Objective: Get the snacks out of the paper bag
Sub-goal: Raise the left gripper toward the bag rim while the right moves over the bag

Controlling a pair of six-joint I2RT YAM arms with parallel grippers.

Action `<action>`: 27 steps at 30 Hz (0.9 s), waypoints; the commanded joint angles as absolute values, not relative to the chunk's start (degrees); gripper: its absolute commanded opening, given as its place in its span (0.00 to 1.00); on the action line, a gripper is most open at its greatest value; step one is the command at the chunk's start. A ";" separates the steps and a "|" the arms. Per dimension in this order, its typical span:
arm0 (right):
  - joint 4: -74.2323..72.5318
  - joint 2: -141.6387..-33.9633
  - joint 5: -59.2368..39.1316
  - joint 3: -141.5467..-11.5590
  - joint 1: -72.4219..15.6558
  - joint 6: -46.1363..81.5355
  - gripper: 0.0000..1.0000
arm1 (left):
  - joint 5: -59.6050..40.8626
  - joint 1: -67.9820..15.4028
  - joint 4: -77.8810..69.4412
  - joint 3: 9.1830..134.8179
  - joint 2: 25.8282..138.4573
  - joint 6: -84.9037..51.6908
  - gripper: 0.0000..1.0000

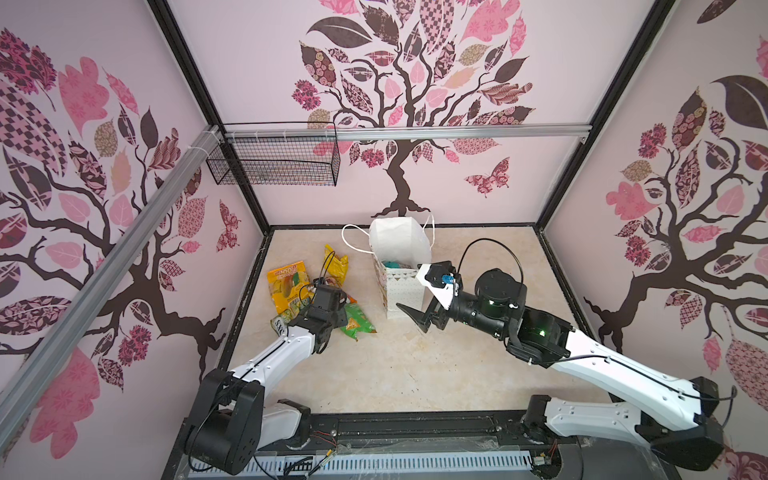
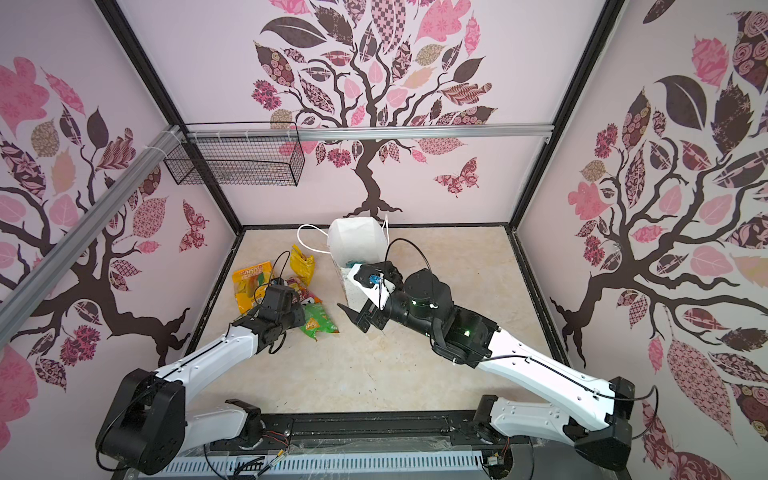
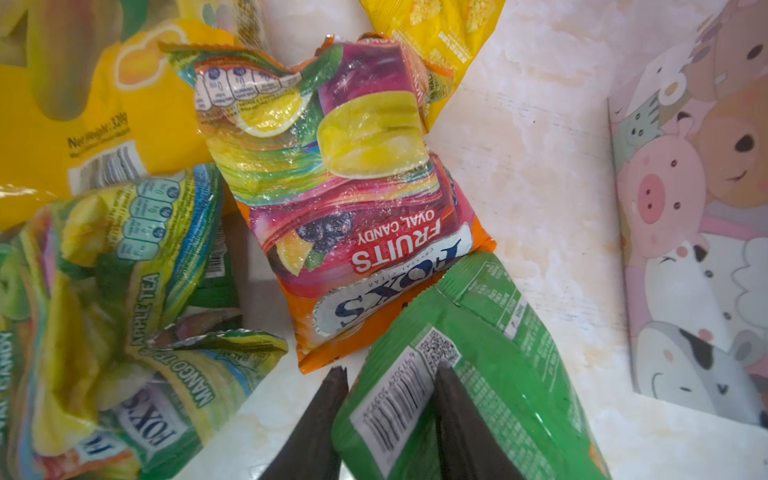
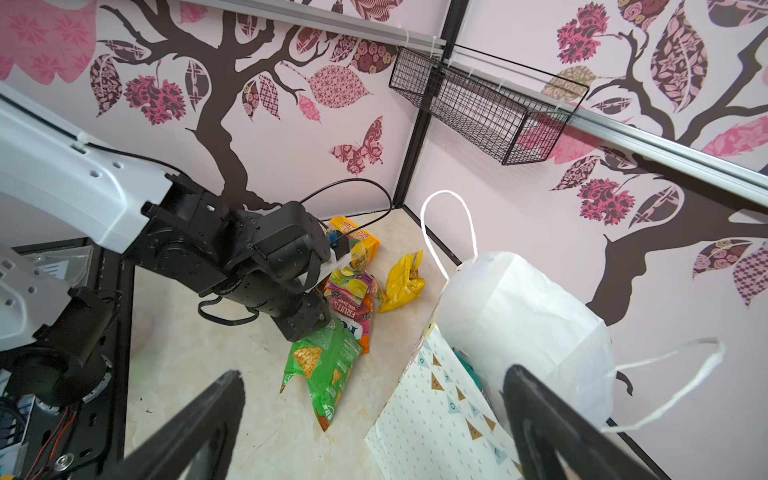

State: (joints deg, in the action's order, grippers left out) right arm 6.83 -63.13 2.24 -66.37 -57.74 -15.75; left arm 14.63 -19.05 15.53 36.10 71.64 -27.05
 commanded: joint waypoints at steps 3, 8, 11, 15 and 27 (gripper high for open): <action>12.63 -67.35 7.58 -74.07 -58.01 -12.13 1.00 | 14.20 -18.85 17.36 40.15 65.75 -26.39 0.56; 18.80 -72.47 10.44 -81.87 -57.00 -8.94 1.00 | 10.10 -18.81 20.09 43.75 59.93 -25.84 0.62; 20.83 -75.14 9.63 -86.04 -55.54 -6.16 1.00 | 6.61 -18.80 21.92 46.70 56.96 -25.15 0.62; 22.88 -78.38 7.56 -91.28 -53.17 -3.52 1.00 | -2.64 -18.81 24.68 52.47 54.24 -22.28 0.62; 34.96 -92.80 7.20 -111.99 -46.48 6.20 1.00 | -22.55 -19.45 29.99 68.58 51.80 -20.63 0.83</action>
State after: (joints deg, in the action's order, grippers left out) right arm 29.08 -88.71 6.39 -106.50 -47.27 2.22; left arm -15.22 -19.09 28.62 64.69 52.49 -21.87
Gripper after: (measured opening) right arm 0.996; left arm 0.816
